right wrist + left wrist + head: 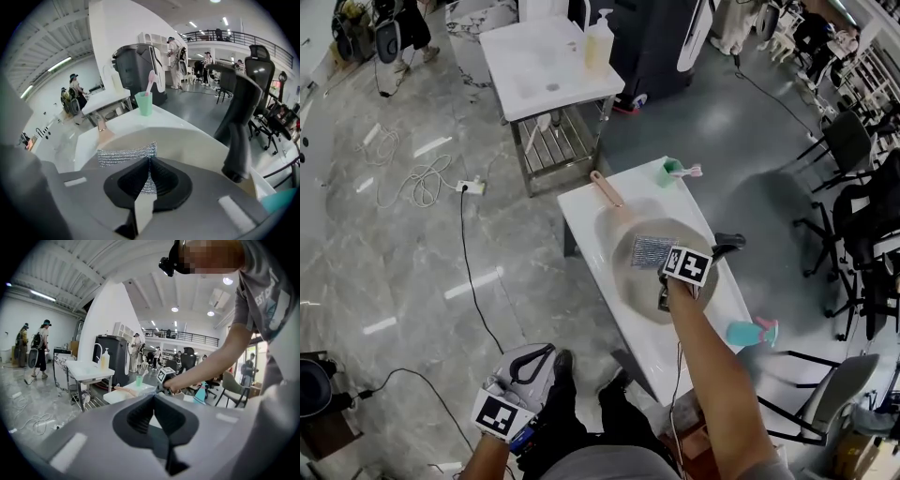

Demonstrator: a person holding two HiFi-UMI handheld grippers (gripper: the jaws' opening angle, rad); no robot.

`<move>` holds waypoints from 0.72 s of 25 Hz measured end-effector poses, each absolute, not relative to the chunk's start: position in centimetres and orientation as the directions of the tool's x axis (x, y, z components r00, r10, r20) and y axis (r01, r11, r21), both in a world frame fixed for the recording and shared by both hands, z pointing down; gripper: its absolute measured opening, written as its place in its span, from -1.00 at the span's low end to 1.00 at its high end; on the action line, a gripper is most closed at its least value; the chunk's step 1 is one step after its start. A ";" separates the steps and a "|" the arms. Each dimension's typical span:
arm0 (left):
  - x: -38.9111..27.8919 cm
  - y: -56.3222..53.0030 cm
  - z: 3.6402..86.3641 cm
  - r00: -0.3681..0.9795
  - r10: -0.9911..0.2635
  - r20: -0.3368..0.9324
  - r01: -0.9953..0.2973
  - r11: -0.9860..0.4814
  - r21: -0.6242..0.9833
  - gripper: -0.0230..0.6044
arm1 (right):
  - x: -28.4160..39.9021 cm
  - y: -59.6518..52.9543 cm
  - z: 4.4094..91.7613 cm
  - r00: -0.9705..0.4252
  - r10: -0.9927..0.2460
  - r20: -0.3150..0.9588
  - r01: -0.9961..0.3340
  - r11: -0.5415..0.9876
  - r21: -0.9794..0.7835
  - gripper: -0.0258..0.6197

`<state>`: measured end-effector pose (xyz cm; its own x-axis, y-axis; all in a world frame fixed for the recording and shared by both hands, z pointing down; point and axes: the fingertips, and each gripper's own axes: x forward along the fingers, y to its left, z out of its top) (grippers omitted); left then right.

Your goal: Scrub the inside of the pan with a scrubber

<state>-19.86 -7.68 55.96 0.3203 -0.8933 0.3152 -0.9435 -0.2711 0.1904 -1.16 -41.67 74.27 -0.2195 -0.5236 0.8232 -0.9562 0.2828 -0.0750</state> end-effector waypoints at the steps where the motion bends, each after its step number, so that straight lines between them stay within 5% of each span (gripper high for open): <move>1: -20.2 -7.4 56.3 0.313 -0.893 0.323 -0.946 -0.262 0.193 -0.92 | -1.3 -41.8 75.2 -0.202 -0.512 0.835 -0.956 0.288 -0.055 -0.87; 7: -22.2 -6.5 57.5 0.281 -0.895 0.347 -0.955 -0.223 0.197 -0.92 | -3.5 -39.2 78.6 -0.166 -0.413 0.895 -0.858 0.508 0.075 -0.87; 12: -22.5 -7.2 56.9 0.285 -0.902 0.324 -0.952 -0.228 0.202 -0.92 | -3.3 -35.2 79.6 -0.119 -0.325 0.938 -0.618 0.764 0.186 -0.88; 18: -21.9 -8.6 56.3 0.309 -0.903 0.300 -0.945 -0.254 0.209 -0.92 | 0.7 -36.5 78.9 0.061 -0.375 0.925 -0.374 0.850 0.370 -0.88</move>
<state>-21.90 -8.57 56.30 0.3086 -0.9027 0.3000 -0.9445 -0.2535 0.2088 0.74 -36.47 78.85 0.0611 -0.3755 0.9248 -0.3739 0.8505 0.3700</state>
